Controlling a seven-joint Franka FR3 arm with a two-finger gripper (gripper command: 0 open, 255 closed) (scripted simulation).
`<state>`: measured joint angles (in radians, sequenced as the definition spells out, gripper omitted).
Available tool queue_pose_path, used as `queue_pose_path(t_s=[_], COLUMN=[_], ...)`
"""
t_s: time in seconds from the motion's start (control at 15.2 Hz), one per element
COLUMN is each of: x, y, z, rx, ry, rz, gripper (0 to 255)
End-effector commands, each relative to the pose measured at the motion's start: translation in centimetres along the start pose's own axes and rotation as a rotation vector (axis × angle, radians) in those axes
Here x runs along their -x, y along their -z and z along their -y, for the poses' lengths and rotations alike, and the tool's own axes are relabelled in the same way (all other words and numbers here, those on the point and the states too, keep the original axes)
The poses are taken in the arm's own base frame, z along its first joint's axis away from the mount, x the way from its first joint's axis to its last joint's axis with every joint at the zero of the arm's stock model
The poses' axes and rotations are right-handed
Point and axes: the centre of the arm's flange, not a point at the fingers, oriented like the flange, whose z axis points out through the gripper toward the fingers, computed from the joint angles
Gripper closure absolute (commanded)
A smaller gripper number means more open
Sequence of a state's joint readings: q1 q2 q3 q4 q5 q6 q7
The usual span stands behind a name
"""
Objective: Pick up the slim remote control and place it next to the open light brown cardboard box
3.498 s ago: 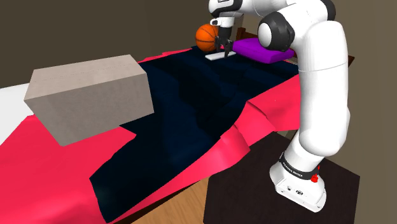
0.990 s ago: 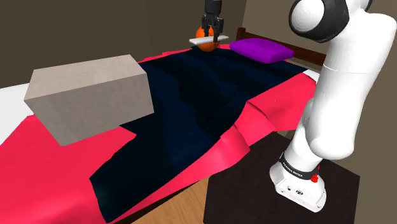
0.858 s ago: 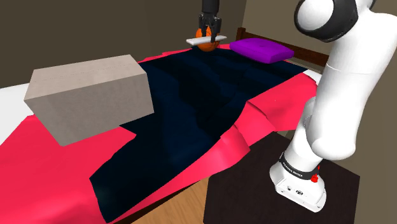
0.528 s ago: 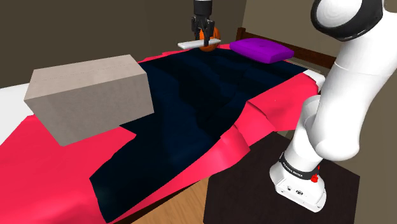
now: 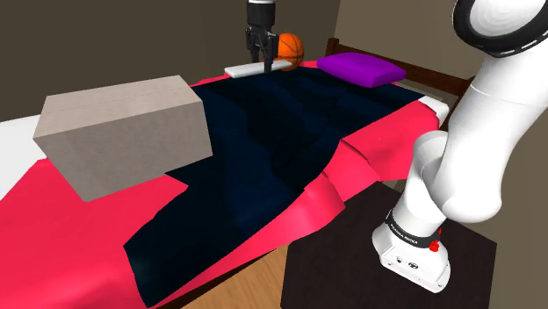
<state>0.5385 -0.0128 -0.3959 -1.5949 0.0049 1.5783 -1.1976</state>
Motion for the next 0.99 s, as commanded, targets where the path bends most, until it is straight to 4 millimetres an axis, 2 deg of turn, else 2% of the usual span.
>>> queue_pose_path(t_s=[0.0,0.92], x=[-2.8,-19.5], y=[0.0,-0.1], z=[1.2,8.9], rx=[0.000,0.000], ry=[-0.002,-0.002], rz=[0.000,0.000], gripper=[255,255])
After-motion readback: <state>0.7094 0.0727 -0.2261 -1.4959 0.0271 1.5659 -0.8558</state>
